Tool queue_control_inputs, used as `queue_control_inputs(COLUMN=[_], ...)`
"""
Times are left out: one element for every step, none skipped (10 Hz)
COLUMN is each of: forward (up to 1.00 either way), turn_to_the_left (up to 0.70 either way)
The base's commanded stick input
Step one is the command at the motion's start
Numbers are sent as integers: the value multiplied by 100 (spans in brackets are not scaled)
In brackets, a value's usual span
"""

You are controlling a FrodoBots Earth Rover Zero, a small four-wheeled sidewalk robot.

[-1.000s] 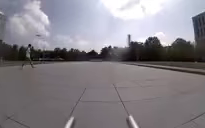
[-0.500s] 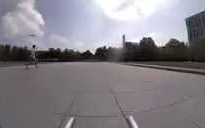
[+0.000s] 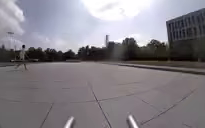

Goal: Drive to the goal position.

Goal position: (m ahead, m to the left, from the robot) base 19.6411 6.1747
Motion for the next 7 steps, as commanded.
queue_control_inputs(forward=[70, 70, 70, 70, 70, 70, 70], turn_to_the_left=[5, 5, 5, 5, 5, 5, 5])
